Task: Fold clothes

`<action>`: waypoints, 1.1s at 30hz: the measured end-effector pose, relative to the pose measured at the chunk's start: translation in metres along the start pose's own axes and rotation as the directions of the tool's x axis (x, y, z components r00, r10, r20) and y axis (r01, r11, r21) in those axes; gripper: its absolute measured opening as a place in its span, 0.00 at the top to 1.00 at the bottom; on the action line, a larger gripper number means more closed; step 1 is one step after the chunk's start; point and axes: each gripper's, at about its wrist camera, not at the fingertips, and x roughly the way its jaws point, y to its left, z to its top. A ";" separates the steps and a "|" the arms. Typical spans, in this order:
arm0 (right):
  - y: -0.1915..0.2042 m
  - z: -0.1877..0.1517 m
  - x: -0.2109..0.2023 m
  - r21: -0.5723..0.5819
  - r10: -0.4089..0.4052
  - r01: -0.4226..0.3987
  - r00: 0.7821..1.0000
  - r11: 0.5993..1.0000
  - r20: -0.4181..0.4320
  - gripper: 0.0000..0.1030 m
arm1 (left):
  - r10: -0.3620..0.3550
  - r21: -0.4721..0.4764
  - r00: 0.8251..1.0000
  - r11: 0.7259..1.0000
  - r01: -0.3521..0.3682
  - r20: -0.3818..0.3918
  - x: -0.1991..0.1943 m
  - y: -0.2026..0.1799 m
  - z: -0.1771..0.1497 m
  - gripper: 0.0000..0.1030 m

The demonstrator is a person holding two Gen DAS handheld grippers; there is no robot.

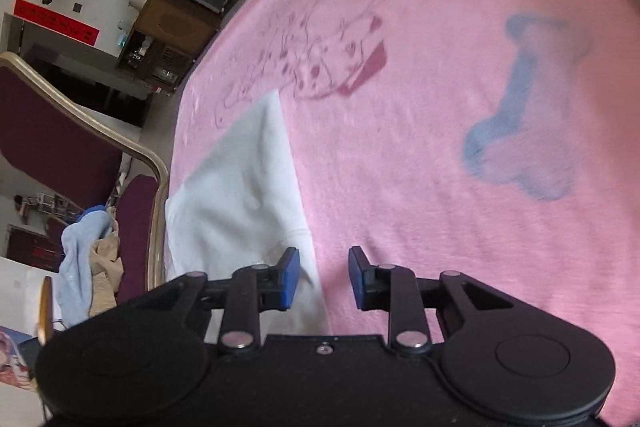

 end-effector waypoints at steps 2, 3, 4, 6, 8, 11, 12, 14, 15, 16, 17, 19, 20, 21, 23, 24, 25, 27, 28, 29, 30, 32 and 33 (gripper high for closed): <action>0.005 -0.003 -0.007 -0.019 0.008 -0.008 1.000 1.000 0.005 0.74 | -0.079 0.054 0.997 0.995 0.079 -0.001 -0.006 -0.009 -0.009 0.92; 0.010 -0.005 -0.008 -0.032 0.017 -0.017 1.000 0.999 0.003 0.74 | -0.112 0.087 0.994 0.990 0.113 -0.011 -0.007 -0.016 -0.013 0.91; 0.015 -0.008 -0.008 -0.048 0.026 -0.026 1.000 0.998 -0.003 0.74 | -0.135 0.137 0.990 0.981 0.137 -0.027 -0.006 -0.024 -0.018 0.91; 0.029 -0.015 -0.002 -0.092 0.046 -0.048 0.998 0.995 -0.032 0.74 | -0.141 0.234 0.989 0.961 0.150 -0.055 0.000 -0.041 -0.024 0.89; 0.041 -0.023 0.005 -0.137 0.062 -0.071 0.996 0.988 -0.065 0.74 | -0.134 0.307 0.987 0.939 0.156 -0.091 0.008 -0.053 -0.030 0.89; 0.051 -0.042 0.019 -0.218 0.072 -0.100 0.988 0.971 -0.133 0.74 | -0.129 0.390 0.983 0.905 0.170 -0.129 0.012 -0.064 -0.040 0.89; 0.053 -0.048 0.023 -0.238 0.071 -0.107 0.985 0.965 -0.156 0.74 | -0.134 0.409 0.982 0.895 0.179 -0.136 0.011 -0.066 -0.044 0.89; 0.050 -0.054 0.028 -0.248 0.059 -0.108 0.979 0.963 -0.195 0.76 | -0.116 0.413 0.982 0.895 0.170 -0.152 0.014 -0.066 -0.046 0.85; 0.048 -0.054 0.025 -0.249 0.062 -0.110 0.979 0.962 -0.196 0.76 | -0.105 0.412 0.981 0.897 0.163 -0.160 0.016 -0.066 -0.046 0.85; 0.046 -0.054 0.022 -0.247 0.060 -0.110 0.978 0.963 -0.201 0.76 | -0.094 0.411 0.981 0.898 0.156 -0.169 0.018 -0.066 -0.047 0.85; 0.044 -0.053 0.018 -0.241 0.048 -0.100 0.976 0.965 -0.212 0.76 | -0.087 0.413 0.982 0.898 0.150 -0.168 0.016 -0.066 -0.049 0.85; 0.043 -0.051 0.007 -0.256 -0.001 -0.058 0.974 0.965 -0.225 0.76 | -0.077 0.420 0.984 0.897 0.139 -0.161 0.009 -0.065 -0.055 0.85; 0.042 -0.052 0.000 -0.272 -0.014 -0.050 0.974 0.961 -0.228 0.76 | -0.079 0.424 0.985 0.895 0.139 -0.156 0.004 -0.064 -0.060 0.85; 0.040 -0.053 -0.007 -0.286 -0.030 -0.038 0.973 0.957 -0.230 0.75 | -0.095 0.422 0.983 0.894 0.153 -0.155 0.000 -0.062 -0.062 0.87; 0.038 -0.057 -0.017 -0.309 -0.083 0.012 0.972 0.951 -0.219 0.75 | -0.139 0.411 0.980 0.892 0.186 -0.142 -0.007 -0.059 -0.066 0.86; 0.037 -0.058 -0.022 -0.320 -0.103 0.036 0.975 0.947 -0.195 0.74 | -0.161 0.408 0.979 0.891 0.198 -0.124 -0.012 -0.058 -0.066 0.86; 0.037 -0.059 -0.027 -0.328 -0.101 0.041 0.981 0.944 -0.168 0.74 | -0.184 0.404 0.977 0.890 0.211 -0.105 -0.017 -0.058 -0.067 0.86; 0.037 -0.060 -0.036 -0.339 -0.089 0.044 0.989 0.940 -0.116 0.74 | -0.204 0.394 0.975 0.892 0.221 -0.084 -0.016 -0.064 -0.064 0.87; 0.039 -0.061 -0.039 -0.339 -0.060 0.023 0.993 0.941 -0.099 0.74 | -0.205 0.390 0.975 0.894 0.220 -0.082 -0.012 -0.068 -0.063 0.87; 0.041 -0.061 -0.041 -0.339 -0.030 -0.001 0.996 0.941 -0.086 0.75 | -0.202 0.387 0.976 0.896 0.218 -0.083 -0.008 -0.071 -0.061 0.87; 0.043 -0.061 -0.042 -0.339 -0.005 -0.020 0.997 0.941 -0.073 0.75 | -0.194 0.391 0.977 0.896 0.212 -0.085 -0.001 -0.078 -0.059 0.87; 0.046 -0.062 -0.037 -0.339 0.024 -0.040 0.998 0.940 -0.051 0.77 | -0.181 0.421 0.979 0.884 0.202 -0.091 -0.001 -0.085 -0.065 0.87; 0.048 -0.064 -0.031 -0.332 0.033 -0.048 0.998 0.942 -0.053 0.77 | -0.176 0.441 0.980 0.875 0.200 -0.095 -0.002 -0.089 -0.069 0.87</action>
